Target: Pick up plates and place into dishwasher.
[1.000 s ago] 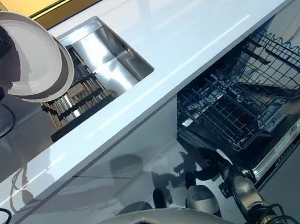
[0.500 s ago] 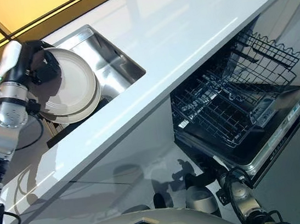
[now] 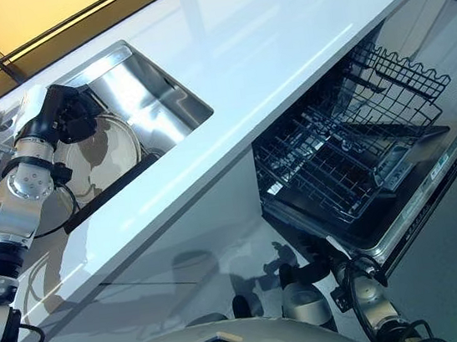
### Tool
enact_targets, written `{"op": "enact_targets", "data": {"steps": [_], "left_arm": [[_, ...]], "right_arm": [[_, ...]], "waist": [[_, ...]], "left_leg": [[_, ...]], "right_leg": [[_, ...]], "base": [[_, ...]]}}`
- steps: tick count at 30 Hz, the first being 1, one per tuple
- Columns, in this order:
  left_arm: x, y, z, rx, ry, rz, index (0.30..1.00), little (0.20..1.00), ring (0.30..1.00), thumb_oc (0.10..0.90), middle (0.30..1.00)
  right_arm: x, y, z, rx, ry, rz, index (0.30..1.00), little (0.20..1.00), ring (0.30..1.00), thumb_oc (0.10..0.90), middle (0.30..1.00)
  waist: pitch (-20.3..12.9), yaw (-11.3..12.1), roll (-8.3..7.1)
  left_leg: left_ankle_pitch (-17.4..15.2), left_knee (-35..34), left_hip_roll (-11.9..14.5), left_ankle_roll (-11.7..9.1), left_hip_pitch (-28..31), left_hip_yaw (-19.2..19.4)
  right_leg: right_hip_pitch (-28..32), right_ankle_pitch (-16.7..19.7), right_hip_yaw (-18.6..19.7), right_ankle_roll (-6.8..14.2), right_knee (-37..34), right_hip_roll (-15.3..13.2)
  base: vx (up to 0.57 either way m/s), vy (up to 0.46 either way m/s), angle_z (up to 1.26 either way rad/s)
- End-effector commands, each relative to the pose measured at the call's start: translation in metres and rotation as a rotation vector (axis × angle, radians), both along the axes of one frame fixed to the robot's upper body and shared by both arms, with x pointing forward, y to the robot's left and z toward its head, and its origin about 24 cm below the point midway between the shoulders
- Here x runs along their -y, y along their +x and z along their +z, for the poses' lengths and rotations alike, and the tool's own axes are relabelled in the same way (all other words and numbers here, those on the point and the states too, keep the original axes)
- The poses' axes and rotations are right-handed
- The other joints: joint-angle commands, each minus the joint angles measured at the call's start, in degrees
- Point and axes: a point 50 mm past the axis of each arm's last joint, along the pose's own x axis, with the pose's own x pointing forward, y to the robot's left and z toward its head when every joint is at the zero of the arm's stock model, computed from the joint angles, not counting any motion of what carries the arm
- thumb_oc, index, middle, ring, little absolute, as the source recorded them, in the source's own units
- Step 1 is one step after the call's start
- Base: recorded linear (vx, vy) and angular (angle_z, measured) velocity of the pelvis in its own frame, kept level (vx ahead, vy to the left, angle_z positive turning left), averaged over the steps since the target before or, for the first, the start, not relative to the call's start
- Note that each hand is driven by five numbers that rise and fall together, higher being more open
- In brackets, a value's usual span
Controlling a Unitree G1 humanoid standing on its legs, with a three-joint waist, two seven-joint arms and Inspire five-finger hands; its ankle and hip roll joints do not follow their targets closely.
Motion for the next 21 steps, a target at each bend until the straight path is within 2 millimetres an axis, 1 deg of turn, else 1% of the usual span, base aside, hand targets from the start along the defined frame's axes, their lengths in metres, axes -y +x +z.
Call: {"op": "enact_targets", "data": {"steps": [1,9,10,11,12,16,21], "left_arm": [[-0.013,0.000,0.058,0.260,0.054,0.050,0.300,0.200,0.300,0.100,0.300],[-0.021,-0.008,0.053,0.226,0.087,0.079,0.300,0.200,0.300,0.100,0.300],[-0.022,-0.009,0.052,0.217,0.089,0.085,0.324,0.227,0.324,0.127,0.324],[-0.025,-0.010,0.050,0.194,0.084,0.103,0.401,0.318,0.401,0.218,0.401],[-0.028,-0.011,0.047,0.165,0.076,0.121,0.900,0.900,0.900,0.800,0.900],[-0.040,-0.016,0.038,0.084,0.091,0.158,0.900,0.900,0.900,0.800,0.900],[-0.050,-0.020,0.039,0.077,0.107,0.199,0.900,0.900,0.900,0.800,0.900]], "right_arm": [[0.010,0.009,0.014,0.093,-0.022,0.048,0.900,0.900,0.900,0.800,0.900],[0.013,0.005,0.013,0.070,-0.040,0.049,0.900,0.900,0.900,0.800,0.900],[0.013,0.005,0.013,0.068,-0.041,0.049,0.900,0.900,0.900,0.800,0.900],[0.014,0.005,0.013,0.067,-0.042,0.049,0.900,0.900,0.900,0.800,0.900],[0.015,0.005,0.013,0.064,-0.046,0.048,0.900,0.900,0.900,0.800,0.900],[0.018,0.004,0.013,0.051,-0.063,0.052,0.900,0.900,0.900,0.800,0.900],[0.024,0.000,0.012,0.026,-0.084,0.049,0.900,0.900,0.900,0.800,0.900]], "waist": [[-2.0,-0.2,1.36],[-2.8,0.0,1.89],[-2.8,0.0,1.89],[-2.9,0.1,1.93],[-3.0,0.1,2.02],[-3.0,0.2,2.44],[-2.9,0.2,2.74]], "left_leg": [[-2.5,1.9,-2.9,1.2,-3.7,-1.5],[-2.3,1.6,-3.1,0.9,-3.2,-1.8],[-2.3,1.6,-3.1,0.9,-3.1,-1.8],[-2.3,1.5,-3.1,0.9,-3.1,-1.8],[-2.3,1.5,-3.2,0.8,-3.0,-1.8],[-2.1,1.4,-3.3,0.6,-2.9,-2.1],[-1.9,1.2,-3.4,0.6,-2.7,-2.4]], "right_leg": [[-0.8,-8.2,-0.3,4.3,5.9,0.7],[-0.1,-8.6,-1.1,4.3,6.0,0.4],[-0.1,-8.6,-1.1,4.3,6.0,0.3],[0.0,-8.7,-1.1,4.3,6.0,0.3],[0.0,-8.7,-1.2,4.3,5.9,0.3],[0.1,-8.7,-1.5,4.4,5.9,0.1],[0.3,-8.6,-1.7,4.4,6.0,-0.2]], "base": [[0.00,0.000,0.00],[0.01,0.025,0.02],[0.01,0.019,0.04],[0.00,0.000,0.00],[0.00,0.031,0.02],[0.00,0.043,0.01],[0.02,0.040,0.03]]}}
